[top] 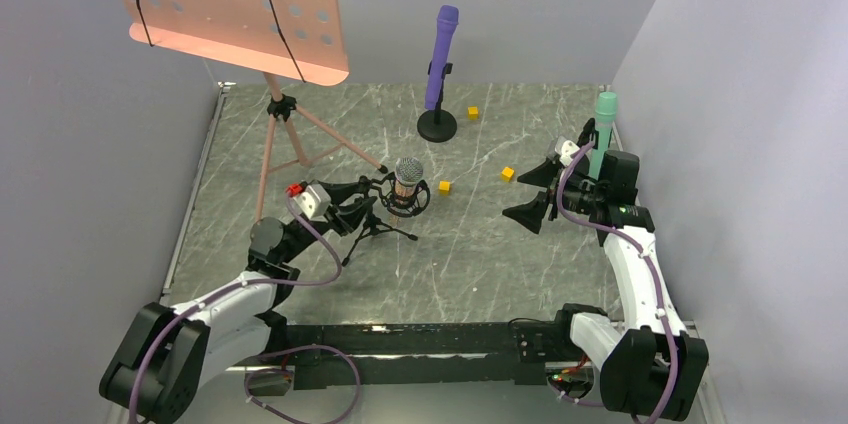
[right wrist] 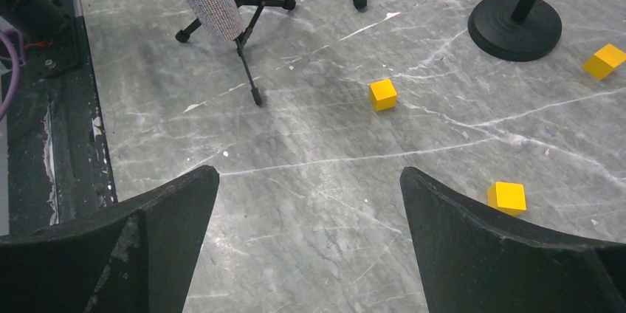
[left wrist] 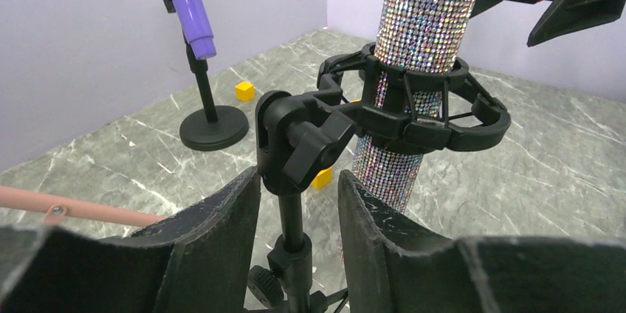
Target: Attach the microphones to the stand
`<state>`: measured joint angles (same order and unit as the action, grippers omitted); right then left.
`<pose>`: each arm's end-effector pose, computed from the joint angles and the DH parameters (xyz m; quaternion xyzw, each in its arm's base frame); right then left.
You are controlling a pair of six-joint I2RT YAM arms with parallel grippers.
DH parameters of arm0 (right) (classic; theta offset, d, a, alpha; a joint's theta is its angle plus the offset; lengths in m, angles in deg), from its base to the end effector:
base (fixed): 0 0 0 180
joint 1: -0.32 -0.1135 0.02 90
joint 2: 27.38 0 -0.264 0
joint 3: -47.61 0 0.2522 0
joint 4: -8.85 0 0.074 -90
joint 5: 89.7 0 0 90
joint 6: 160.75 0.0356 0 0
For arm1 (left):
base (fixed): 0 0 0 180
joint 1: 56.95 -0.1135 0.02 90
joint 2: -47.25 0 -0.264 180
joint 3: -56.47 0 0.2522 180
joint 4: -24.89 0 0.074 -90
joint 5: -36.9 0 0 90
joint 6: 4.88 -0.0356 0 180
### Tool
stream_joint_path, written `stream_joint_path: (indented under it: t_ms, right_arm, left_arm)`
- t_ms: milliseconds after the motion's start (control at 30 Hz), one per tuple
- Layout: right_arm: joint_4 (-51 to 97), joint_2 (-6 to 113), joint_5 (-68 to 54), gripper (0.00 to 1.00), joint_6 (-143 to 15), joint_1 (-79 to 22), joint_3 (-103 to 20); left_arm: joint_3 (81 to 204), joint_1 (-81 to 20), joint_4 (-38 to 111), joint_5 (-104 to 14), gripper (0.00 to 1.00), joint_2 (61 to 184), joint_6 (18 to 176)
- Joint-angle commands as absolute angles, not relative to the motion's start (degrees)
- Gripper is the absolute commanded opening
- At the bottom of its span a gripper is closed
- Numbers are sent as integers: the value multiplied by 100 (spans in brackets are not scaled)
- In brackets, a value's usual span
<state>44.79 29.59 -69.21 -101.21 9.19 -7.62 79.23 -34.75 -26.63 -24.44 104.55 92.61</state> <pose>0.1994 0.0026 0.2743 -0.3850 0.6773 0.3599 0.5133 0.1655 -0.0860 0.2234 0.2711 0.5462 -0.3419 0.7150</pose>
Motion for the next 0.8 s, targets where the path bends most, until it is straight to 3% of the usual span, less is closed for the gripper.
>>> stream_joint_path:
  t_ms: [0, 667, 767]
  right_arm:
    - [4300, 2827, -7141, 100, -10265, 916, -790]
    - [4305, 2843, -7152, 100, -10266, 920, -798]
    - [4308, 2843, -7151, 100, -10261, 920, -798]
  left_arm:
    - [8093, -3498, -2884, -2291, 47, 10583, 9171]
    - [8107, -3498, -3140, -2229, 28, 10963, 9250]
    - [8153, -3498, -3092, -2127, 8, 10951, 9272]
